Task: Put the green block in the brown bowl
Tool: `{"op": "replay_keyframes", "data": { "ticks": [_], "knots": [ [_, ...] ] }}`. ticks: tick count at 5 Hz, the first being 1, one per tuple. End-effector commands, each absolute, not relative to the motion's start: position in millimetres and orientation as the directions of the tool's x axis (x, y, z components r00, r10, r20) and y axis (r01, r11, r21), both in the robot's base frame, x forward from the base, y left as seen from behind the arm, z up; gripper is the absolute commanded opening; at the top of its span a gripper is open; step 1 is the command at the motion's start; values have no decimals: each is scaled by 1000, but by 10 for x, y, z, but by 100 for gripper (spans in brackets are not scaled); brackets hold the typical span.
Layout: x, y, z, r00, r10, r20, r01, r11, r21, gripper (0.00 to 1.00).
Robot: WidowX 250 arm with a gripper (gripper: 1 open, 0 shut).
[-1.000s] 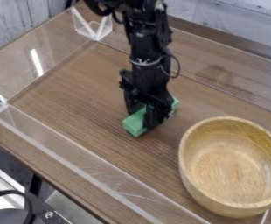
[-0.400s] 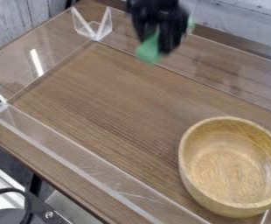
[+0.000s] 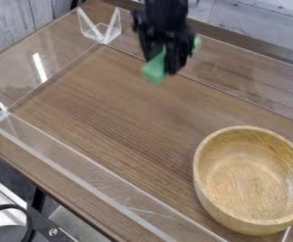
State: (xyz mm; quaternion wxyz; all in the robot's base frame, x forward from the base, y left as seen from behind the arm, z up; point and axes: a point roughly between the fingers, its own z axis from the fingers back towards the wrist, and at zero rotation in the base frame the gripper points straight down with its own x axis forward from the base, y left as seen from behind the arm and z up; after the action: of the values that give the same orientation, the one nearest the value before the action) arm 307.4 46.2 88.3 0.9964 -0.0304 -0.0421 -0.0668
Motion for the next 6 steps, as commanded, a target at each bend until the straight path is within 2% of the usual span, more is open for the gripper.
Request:
{"op": "replay_keyframes", "data": {
  "ticks": [1, 4, 6],
  "knots": [
    [3148, 493, 766, 984, -142, 107, 145, 989, -26, 0],
    [3604, 670, 706, 986, -103, 132, 108, 994, -26, 0],
    [3704, 734, 727, 985, -90, 148, 96, 995, -32, 0]
  ]
}}
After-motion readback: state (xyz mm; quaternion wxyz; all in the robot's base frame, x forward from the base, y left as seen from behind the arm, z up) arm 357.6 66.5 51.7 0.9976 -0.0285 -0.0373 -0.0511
